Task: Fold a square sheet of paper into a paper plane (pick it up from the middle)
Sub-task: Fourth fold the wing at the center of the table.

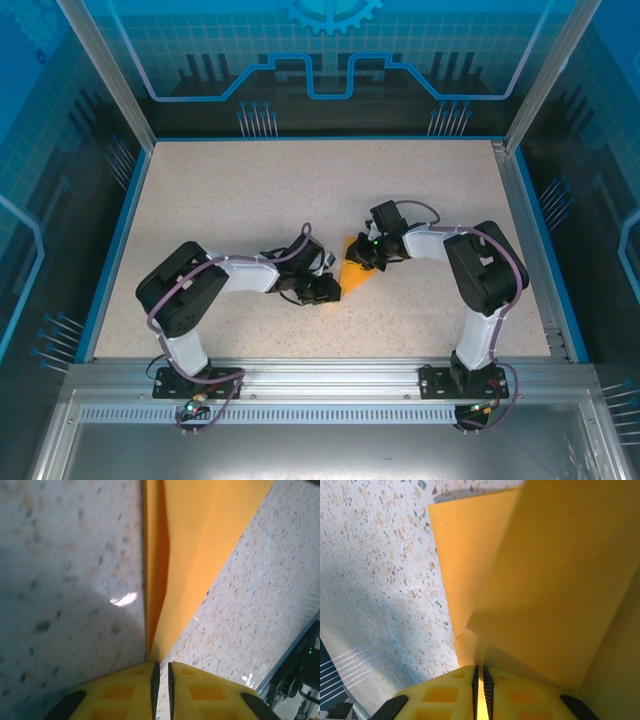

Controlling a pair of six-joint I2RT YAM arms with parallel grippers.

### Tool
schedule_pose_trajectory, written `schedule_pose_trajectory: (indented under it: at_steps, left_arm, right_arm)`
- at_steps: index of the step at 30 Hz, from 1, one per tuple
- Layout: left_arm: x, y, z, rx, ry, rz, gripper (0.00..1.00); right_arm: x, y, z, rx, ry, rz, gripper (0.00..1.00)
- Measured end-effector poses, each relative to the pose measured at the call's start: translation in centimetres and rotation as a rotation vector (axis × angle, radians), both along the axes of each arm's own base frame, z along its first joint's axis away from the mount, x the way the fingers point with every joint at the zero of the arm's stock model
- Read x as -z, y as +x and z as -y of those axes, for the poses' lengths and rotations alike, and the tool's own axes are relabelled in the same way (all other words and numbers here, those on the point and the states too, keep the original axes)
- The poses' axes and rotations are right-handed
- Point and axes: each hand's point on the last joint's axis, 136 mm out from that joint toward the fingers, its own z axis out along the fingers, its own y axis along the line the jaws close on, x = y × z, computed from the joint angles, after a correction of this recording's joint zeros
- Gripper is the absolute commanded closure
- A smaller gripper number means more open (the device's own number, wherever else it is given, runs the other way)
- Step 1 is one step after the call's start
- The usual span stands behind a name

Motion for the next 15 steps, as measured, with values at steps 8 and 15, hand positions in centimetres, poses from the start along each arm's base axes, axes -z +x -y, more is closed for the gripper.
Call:
schedule_pose_trajectory:
  at_steps: [8, 15]
  left_arm:
    - [-1.2, -0.4, -2.0, -0.075, 0.025, 0.050, 0.84]
    - [-4.4, 3.3, -0.1, -0.144, -0.067, 0.146, 0.83]
  right_arm:
    - [0.0, 0.0, 0.0, 0.000, 0.001, 0.000, 0.83]
    - [0.0, 0.0, 0.0, 0.000, 0.001, 0.000, 0.83]
